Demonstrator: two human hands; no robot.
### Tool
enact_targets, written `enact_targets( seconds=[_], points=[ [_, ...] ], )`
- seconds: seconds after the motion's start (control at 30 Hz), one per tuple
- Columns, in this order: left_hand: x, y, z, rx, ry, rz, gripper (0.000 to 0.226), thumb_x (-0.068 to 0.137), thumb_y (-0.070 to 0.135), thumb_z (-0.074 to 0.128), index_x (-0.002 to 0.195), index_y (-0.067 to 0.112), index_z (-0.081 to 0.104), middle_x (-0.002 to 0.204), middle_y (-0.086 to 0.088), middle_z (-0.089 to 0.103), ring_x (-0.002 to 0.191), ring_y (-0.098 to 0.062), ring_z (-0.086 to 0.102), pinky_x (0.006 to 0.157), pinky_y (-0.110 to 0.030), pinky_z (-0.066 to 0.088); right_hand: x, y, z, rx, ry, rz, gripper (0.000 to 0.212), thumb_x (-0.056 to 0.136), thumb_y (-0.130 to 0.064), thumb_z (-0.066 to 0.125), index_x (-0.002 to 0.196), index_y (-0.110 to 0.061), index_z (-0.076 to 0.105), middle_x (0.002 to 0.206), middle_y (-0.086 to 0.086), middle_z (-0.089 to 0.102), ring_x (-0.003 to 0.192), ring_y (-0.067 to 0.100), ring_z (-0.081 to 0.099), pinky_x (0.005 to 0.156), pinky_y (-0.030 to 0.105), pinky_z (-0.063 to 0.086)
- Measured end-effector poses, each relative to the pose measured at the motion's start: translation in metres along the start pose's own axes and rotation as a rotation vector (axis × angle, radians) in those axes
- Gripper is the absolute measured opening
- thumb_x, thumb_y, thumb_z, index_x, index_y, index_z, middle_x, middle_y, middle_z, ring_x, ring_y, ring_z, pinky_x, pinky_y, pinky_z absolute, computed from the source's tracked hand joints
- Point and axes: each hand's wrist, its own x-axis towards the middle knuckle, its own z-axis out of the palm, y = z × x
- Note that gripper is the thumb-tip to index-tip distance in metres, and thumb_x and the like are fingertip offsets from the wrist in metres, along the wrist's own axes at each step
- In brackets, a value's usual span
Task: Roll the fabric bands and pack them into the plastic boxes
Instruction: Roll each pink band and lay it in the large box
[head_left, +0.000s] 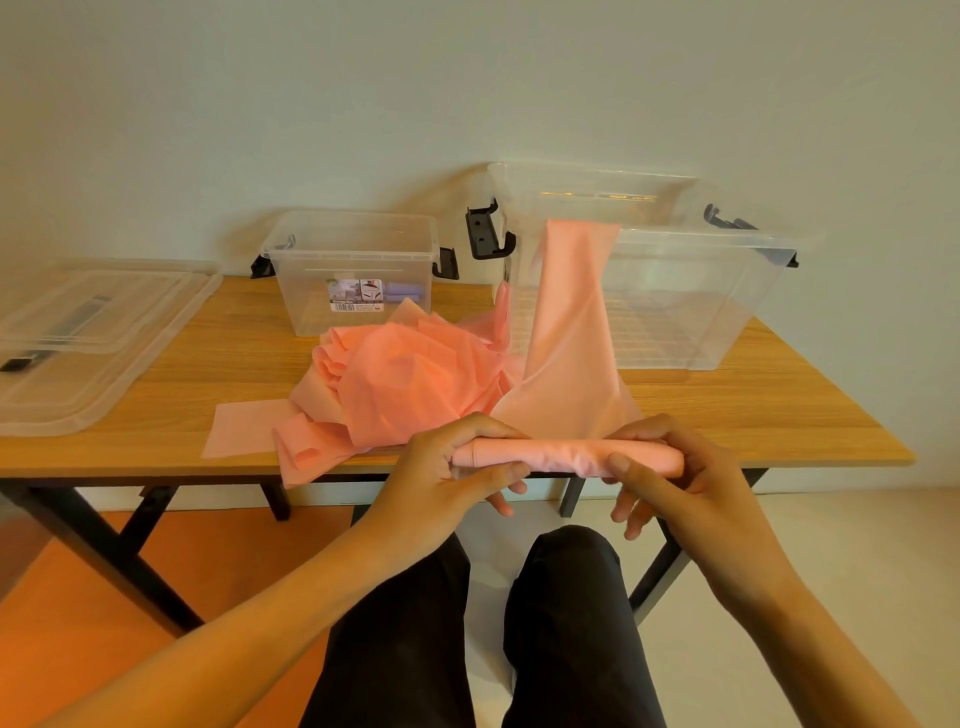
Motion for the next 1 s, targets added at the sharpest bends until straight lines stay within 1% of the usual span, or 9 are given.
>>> enact_targets(
  seconds=[0.13,0.23,0.37,0.43,0.53,0.73,0.83,0.9,1.0],
  points=[
    [-0.0022,-0.0007,0.0015,0.009,0.009,-0.008,0.02,0.091,0.006,0.068,0.109,0.015,0.071,0.1,0.0,0.075,0.088,-0.023,0.074,0.066,-0.035,0.062,-0.0008,0.0004,-0.0006,0.02,-0.007,0.003,0.032,0.079,-0.025,0.073,0.106,-0.009,0.069,0.088,0.008,0.073,0.07,0.032,0.071,0.057,0.031,0.06],
    [-0.0029,0.0008,0.0017,0.02,0.01,-0.024,0.022,0.089,0.005,0.07,0.109,0.015,0.07,0.096,0.001,0.075,0.082,-0.02,0.074,0.065,-0.03,0.061,-0.0004,-0.0007,-0.0021,0.015,-0.005,0.005,0.03,0.08,-0.026,0.072,0.103,-0.006,0.07,0.08,0.011,0.073,0.064,0.029,0.07,0.058,0.03,0.059],
    [-0.0025,0.0047,0.0011,0.001,0.02,-0.015,0.028,0.085,0.006,0.074,0.111,0.018,0.07,0.094,0.001,0.075,0.075,-0.02,0.074,0.062,-0.031,0.061,-0.0004,-0.0023,-0.0032,0.029,-0.004,0.004,0.028,0.082,-0.027,0.069,0.098,-0.004,0.07,0.071,0.015,0.07,0.057,0.027,0.067,0.057,0.029,0.057],
    [-0.0018,0.0062,0.0012,0.013,0.015,-0.011,0.024,0.087,0.009,0.072,0.108,0.019,0.071,0.09,0.005,0.076,0.071,-0.017,0.073,0.062,-0.031,0.061,-0.0006,-0.003,-0.0033,0.047,-0.006,0.0,0.029,0.081,-0.026,0.07,0.103,-0.006,0.07,0.072,0.017,0.07,0.057,0.029,0.067,0.057,0.03,0.058],
    [-0.0005,0.0069,0.0009,0.024,0.031,-0.019,0.019,0.09,0.012,0.07,0.108,0.019,0.071,0.087,0.002,0.077,0.069,-0.018,0.073,0.062,-0.033,0.061,-0.0008,-0.0028,-0.0038,0.052,-0.021,-0.008,0.034,0.08,-0.022,0.074,0.111,-0.009,0.067,0.077,0.017,0.072,0.06,0.033,0.069,0.059,0.032,0.059],
    [0.0,0.0051,0.0015,0.028,0.028,-0.018,0.033,0.079,0.0,0.08,0.106,0.019,0.073,0.098,0.004,0.074,0.082,-0.021,0.072,0.06,-0.031,0.061,-0.002,-0.0019,-0.0036,0.025,0.003,0.001,0.029,0.082,-0.026,0.071,0.103,-0.006,0.069,0.072,0.017,0.071,0.057,0.031,0.067,0.057,0.032,0.059],
    [0.0012,0.0055,0.0024,0.006,0.037,-0.021,0.026,0.081,0.01,0.078,0.105,0.017,0.073,0.09,-0.001,0.076,0.074,-0.019,0.073,0.059,-0.03,0.059,-0.0013,-0.0025,-0.0041,0.032,-0.005,0.006,0.029,0.085,-0.028,0.068,0.103,-0.005,0.068,0.071,0.018,0.07,0.055,0.033,0.066,0.056,0.033,0.058],
    [0.0015,0.0055,0.0024,0.005,0.042,-0.032,0.022,0.082,0.017,0.075,0.103,0.017,0.073,0.086,0.0,0.076,0.071,-0.019,0.073,0.059,-0.031,0.06,-0.0013,-0.0029,-0.0042,0.046,-0.017,0.009,0.031,0.083,-0.028,0.069,0.107,-0.008,0.068,0.075,0.019,0.072,0.059,0.034,0.068,0.057,0.033,0.059],
    [0.001,0.0056,0.0023,0.006,0.027,-0.031,0.017,0.085,0.018,0.072,0.103,0.017,0.073,0.087,-0.002,0.077,0.069,-0.021,0.072,0.06,-0.035,0.06,-0.002,-0.0037,-0.0036,0.045,-0.018,0.006,0.033,0.079,-0.024,0.073,0.108,-0.009,0.067,0.082,0.017,0.073,0.064,0.033,0.07,0.057,0.033,0.06]
  ],
)
